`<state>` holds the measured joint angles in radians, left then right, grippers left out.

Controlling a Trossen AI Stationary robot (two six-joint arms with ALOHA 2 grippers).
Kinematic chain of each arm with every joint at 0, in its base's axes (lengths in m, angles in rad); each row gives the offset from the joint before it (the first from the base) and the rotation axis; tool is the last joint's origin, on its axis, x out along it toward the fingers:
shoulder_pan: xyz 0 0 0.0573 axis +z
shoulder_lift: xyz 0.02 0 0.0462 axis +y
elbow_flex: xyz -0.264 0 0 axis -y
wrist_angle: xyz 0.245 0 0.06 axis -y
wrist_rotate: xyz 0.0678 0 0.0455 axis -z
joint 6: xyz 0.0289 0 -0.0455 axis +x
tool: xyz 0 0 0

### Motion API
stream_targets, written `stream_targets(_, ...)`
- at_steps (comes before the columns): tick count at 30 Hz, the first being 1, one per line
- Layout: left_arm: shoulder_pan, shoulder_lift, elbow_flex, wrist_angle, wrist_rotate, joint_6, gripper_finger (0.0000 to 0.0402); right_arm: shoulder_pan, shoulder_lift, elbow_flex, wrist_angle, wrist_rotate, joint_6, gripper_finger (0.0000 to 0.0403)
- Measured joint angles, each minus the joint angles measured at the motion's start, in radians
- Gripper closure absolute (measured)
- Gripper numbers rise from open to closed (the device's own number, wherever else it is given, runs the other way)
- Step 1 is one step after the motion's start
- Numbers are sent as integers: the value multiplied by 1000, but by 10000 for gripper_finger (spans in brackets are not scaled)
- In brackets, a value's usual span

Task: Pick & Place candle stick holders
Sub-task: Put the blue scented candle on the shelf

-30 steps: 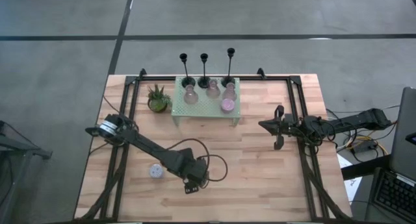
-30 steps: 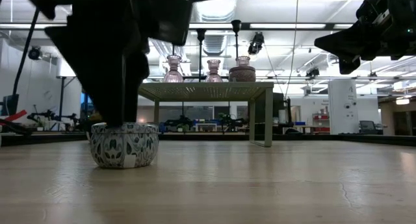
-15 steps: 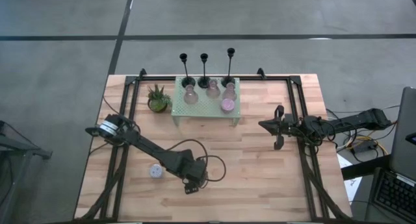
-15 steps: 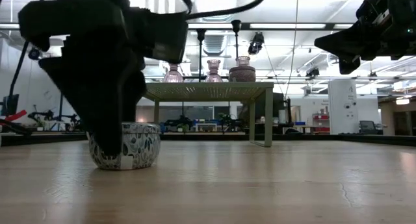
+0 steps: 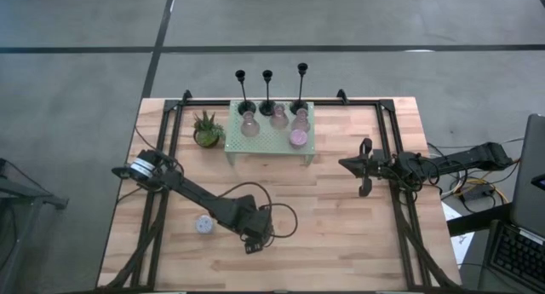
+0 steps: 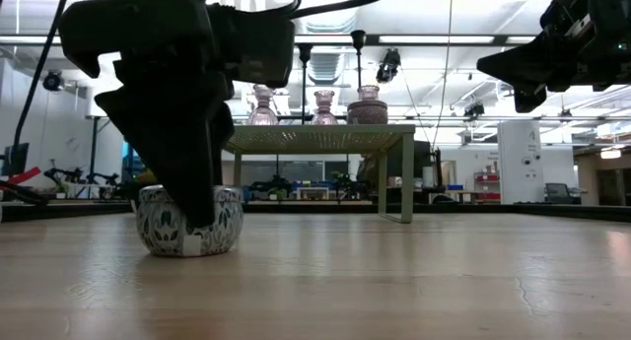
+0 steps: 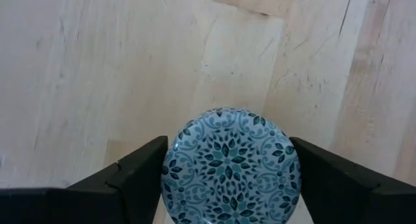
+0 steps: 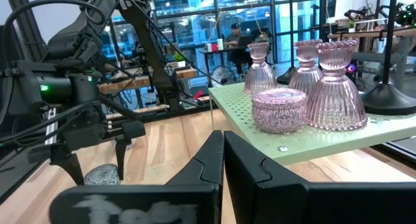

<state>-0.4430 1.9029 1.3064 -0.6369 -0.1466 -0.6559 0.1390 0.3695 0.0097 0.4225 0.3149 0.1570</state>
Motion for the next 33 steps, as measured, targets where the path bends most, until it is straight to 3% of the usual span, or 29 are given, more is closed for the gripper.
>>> stream_targets(12,23,-6,42,-51,19,49,97,0,0,0,0,0,0,394)
stream_targets(23,137,-7,255,-272,8,222,94,0,0,0,0,0,0,394)
stream_targets(33,310,-8,488,-441,-82,399,99,0,0,0,0,0,0,394)
